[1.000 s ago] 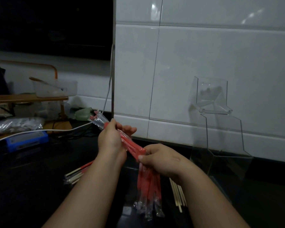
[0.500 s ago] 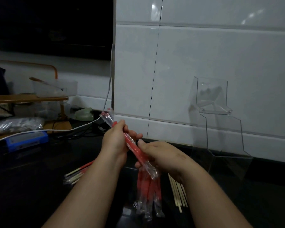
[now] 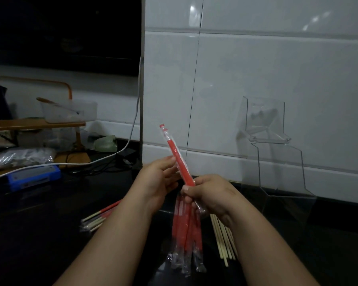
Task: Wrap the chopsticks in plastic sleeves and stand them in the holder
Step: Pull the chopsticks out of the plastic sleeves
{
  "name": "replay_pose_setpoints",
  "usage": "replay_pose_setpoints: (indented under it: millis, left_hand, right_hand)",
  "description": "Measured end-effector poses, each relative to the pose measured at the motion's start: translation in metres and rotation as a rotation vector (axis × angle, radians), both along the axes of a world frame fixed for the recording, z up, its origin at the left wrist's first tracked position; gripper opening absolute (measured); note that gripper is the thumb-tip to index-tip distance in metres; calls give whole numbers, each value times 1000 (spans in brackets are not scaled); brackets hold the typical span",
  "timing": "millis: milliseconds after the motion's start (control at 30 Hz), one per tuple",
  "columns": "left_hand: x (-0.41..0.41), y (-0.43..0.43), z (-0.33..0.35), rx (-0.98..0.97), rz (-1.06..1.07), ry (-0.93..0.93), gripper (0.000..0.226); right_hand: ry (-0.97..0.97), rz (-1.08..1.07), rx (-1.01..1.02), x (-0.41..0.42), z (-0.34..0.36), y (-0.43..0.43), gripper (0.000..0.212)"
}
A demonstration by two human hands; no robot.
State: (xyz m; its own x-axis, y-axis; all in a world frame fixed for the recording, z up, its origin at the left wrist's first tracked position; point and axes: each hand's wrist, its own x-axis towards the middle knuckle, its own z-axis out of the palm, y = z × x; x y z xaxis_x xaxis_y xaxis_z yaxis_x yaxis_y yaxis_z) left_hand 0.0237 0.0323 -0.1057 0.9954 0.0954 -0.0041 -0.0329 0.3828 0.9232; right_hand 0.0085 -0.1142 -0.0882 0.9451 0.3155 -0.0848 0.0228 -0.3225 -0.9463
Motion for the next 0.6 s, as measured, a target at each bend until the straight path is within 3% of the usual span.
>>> replay_pose_setpoints:
  millis: [200,367,467,600]
  left_hand:
    - [1,-1,-2,50,72,-60,12]
    - [1,2,-2,100,123,19,9]
    - [1,5,-5,225,103,70,15]
    - [-1,1,-6,385,33,90,21]
  right_hand:
    - [-14,24,-72,4,-4,0,10]
    - [-33,-144,104,6,-1,3,38]
    - [-128,-310,207,10,0,1,29]
    - [-209,-347,159,16,-5,-2,17]
